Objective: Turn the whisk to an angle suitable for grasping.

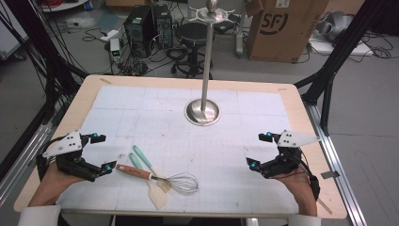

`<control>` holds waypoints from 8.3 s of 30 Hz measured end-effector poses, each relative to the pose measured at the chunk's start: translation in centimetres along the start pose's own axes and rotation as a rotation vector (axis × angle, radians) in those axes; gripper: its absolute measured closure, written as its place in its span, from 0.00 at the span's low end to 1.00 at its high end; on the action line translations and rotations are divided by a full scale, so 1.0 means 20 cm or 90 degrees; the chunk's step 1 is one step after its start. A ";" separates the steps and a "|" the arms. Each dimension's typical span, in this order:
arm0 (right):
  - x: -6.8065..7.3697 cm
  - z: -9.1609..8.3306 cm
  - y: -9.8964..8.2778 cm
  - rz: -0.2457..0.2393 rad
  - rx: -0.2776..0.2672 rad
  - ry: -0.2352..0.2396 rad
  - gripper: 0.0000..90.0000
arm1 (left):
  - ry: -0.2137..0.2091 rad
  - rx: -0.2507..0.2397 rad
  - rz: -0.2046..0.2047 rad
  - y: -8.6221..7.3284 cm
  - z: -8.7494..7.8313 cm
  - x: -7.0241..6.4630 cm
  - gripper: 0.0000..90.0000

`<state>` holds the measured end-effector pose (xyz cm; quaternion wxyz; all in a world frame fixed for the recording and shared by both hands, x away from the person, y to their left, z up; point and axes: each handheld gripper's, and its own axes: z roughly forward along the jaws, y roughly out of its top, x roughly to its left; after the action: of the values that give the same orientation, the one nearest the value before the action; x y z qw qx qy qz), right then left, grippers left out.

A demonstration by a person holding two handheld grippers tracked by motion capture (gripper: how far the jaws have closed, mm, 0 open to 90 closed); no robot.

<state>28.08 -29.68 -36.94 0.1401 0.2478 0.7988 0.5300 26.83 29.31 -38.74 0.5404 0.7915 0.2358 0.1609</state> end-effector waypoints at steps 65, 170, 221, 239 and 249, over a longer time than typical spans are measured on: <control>0.01 -0.03 0.01 -0.008 0.006 0.009 0.00 | -0.279 0.384 0.301 0.27 0.47 -0.08 0.08; -0.03 -0.11 0.17 -0.041 0.016 0.092 0.00 | -0.285 0.293 0.230 0.67 0.70 -0.24 0.76; 0.00 -0.12 0.18 -0.065 0.027 0.091 0.00 | -0.355 0.279 0.238 0.36 1.40 -0.47 0.76; -0.01 -0.10 0.16 -0.052 0.032 0.091 0.00 | -0.292 0.231 0.162 0.43 1.25 -0.39 0.14; -0.03 -0.07 0.14 -0.022 0.034 0.065 0.00 | -0.223 0.179 0.172 0.53 0.90 -0.27 0.02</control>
<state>28.62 -30.19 -33.81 0.1015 0.2102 0.8230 0.5179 33.60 9.19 -35.46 0.4313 0.8990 0.0504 0.0578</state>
